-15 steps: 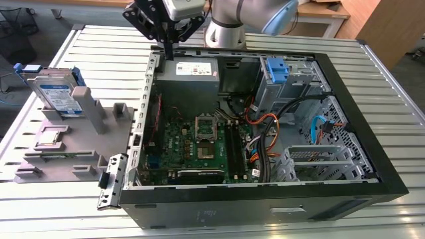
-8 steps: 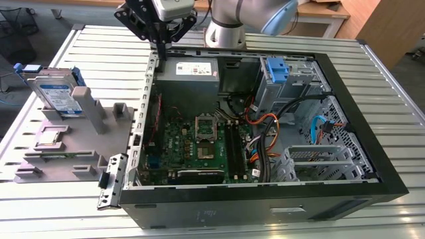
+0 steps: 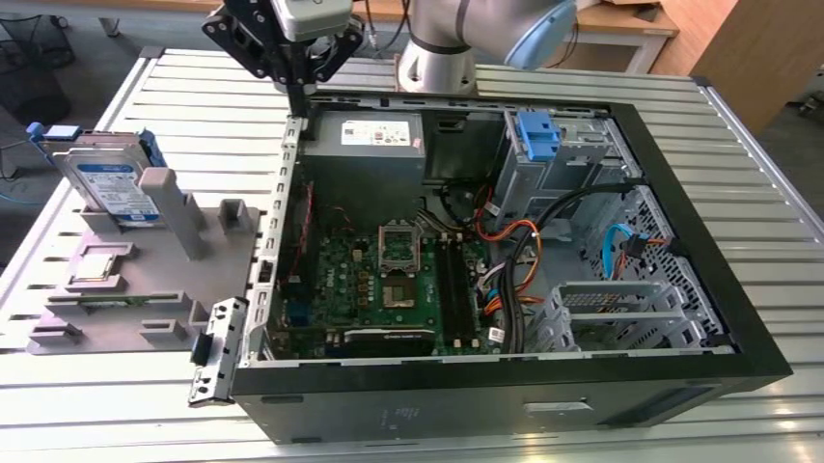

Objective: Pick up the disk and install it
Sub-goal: 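Reach for the disk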

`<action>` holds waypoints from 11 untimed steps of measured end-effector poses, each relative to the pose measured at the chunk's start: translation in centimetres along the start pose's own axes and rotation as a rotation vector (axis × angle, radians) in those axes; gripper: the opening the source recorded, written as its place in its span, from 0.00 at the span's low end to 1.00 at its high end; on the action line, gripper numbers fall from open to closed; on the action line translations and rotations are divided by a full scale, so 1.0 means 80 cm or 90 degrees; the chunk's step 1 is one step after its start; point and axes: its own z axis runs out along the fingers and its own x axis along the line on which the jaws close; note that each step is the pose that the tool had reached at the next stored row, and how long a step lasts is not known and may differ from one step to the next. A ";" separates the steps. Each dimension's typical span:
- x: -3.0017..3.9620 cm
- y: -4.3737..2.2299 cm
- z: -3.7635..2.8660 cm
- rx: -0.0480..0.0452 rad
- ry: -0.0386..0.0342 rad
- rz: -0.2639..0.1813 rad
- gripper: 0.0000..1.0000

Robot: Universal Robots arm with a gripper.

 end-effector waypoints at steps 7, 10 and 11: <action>0.0111 -0.0008 0.0001 0.0000 0.0000 0.000 0.11; 0.0155 -0.0012 0.0001 0.0001 0.0000 0.000 0.11; 0.0171 -0.0013 0.0001 0.0001 0.0000 0.000 0.11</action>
